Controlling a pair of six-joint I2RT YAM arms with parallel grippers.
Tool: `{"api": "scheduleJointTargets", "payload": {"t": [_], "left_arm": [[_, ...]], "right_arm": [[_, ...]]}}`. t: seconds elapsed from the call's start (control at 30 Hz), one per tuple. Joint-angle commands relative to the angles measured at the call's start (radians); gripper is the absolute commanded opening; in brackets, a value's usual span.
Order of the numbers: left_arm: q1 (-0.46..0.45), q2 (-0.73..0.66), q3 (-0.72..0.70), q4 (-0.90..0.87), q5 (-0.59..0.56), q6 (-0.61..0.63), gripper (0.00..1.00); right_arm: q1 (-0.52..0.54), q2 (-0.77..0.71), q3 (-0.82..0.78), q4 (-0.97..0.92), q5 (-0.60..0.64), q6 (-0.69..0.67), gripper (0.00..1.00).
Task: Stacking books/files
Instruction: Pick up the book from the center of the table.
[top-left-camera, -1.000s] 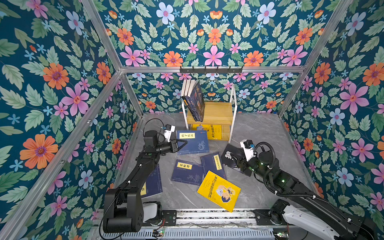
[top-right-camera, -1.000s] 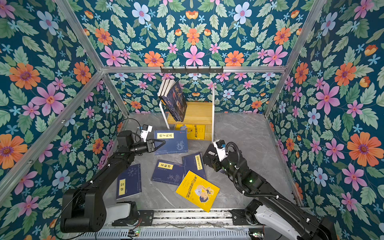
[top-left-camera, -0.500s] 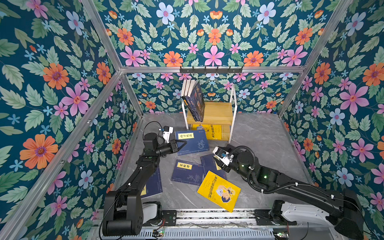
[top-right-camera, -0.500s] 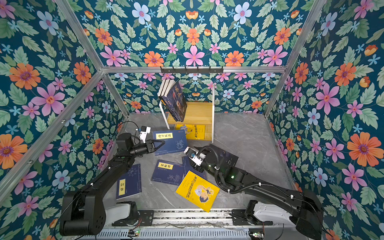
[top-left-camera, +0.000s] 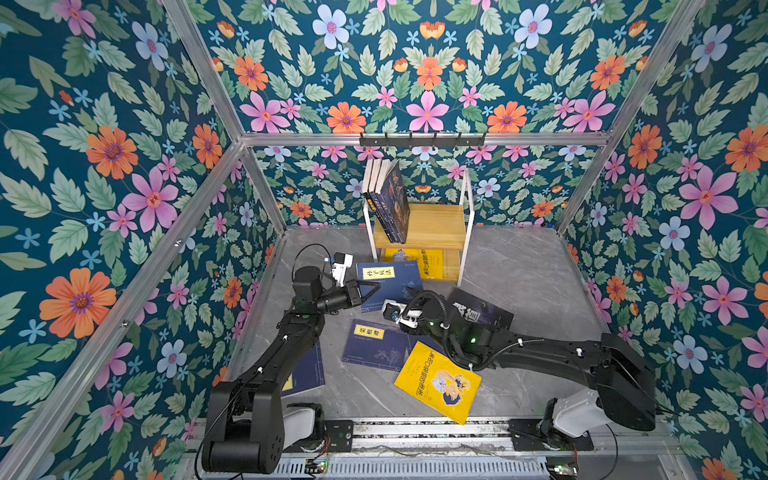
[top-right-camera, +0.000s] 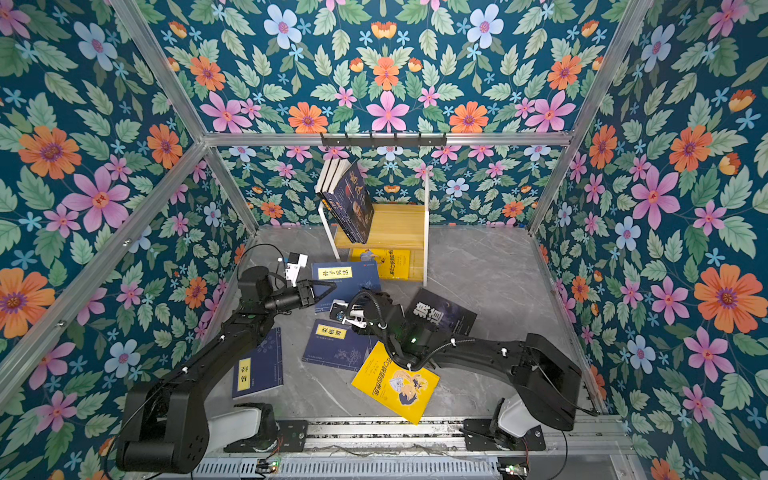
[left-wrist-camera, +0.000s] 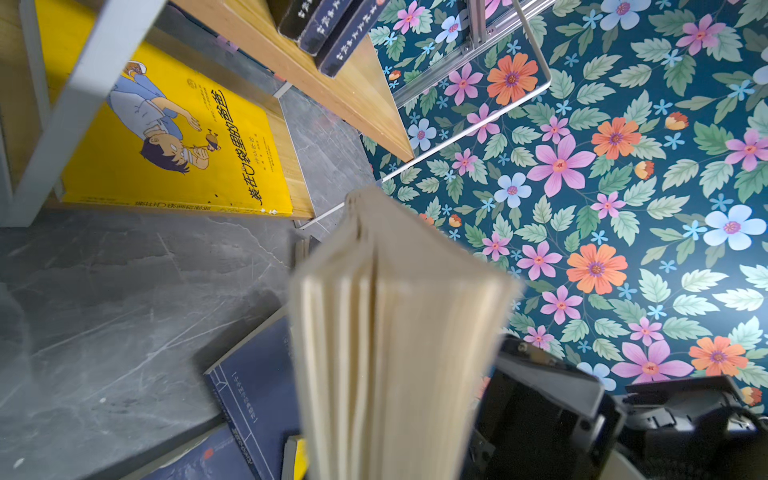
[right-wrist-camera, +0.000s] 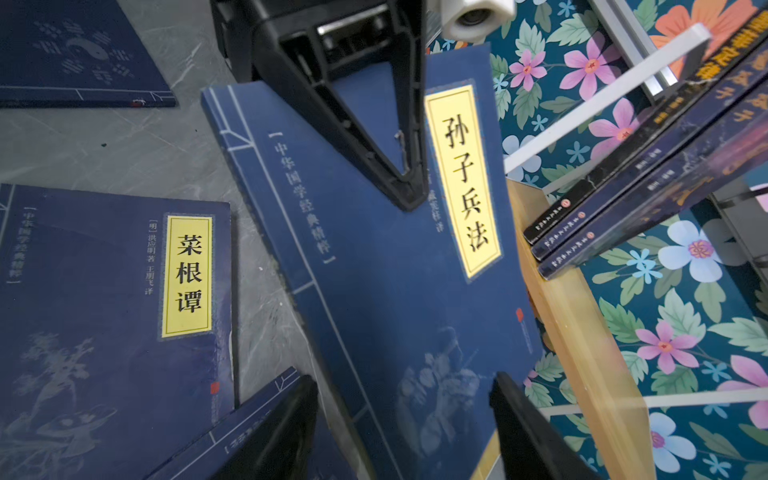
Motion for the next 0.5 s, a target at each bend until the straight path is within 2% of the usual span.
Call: {"api": "scheduleJointTargets", "payload": {"t": [0.0,0.1,0.13,0.33,0.4,0.47], "left_arm": [[-0.005,0.001,0.003,0.058,0.010,-0.022,0.00],[-0.013,0.003,-0.004,0.067,0.008,-0.018,0.00],[-0.015,0.003,-0.006,0.069,0.006,-0.012,0.00],[-0.014,0.003,-0.002,0.043,-0.004,0.010,0.00],[-0.011,0.003,-0.002,0.036,-0.011,0.027,0.06],[-0.001,0.001,0.007,0.016,-0.012,0.035,0.16]], "right_arm": [[0.000,0.064,0.040,0.096,0.099,-0.087,0.69],[-0.001,0.145,0.064,0.156,0.146,-0.141,0.68],[-0.001,0.166,0.070,0.176,0.157,-0.156,0.65],[-0.002,0.202,0.080,0.190,0.209,-0.201,0.19],[-0.003,0.196,0.068,0.197,0.213,-0.207,0.00],[-0.004,0.189,0.064,0.190,0.232,-0.210,0.00]]}}
